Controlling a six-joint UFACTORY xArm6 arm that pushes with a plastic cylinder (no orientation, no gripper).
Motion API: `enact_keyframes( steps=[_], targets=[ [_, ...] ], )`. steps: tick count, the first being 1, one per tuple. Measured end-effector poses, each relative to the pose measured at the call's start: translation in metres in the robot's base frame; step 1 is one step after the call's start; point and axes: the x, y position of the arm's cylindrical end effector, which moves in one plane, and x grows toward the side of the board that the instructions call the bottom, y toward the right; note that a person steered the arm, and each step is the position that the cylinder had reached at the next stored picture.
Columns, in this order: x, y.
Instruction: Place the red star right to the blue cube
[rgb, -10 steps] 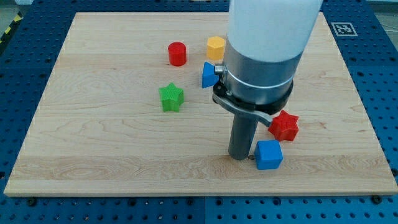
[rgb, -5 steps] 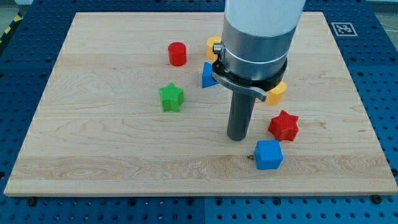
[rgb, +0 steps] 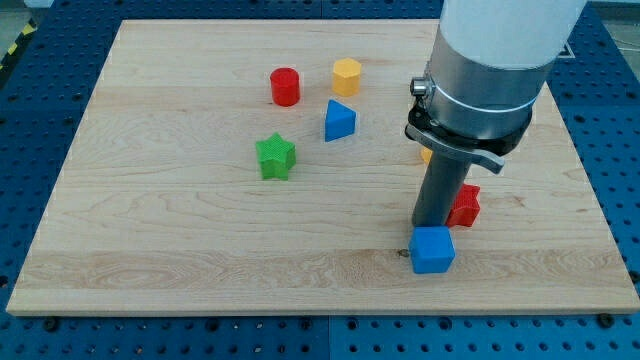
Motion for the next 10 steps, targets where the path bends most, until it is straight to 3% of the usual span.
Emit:
enact_keyframes(
  steps=[3, 5, 10],
  targets=[
    [-0.014, -0.041],
    [-0.052, -0.041],
    [-0.051, 0.045]
  ],
)
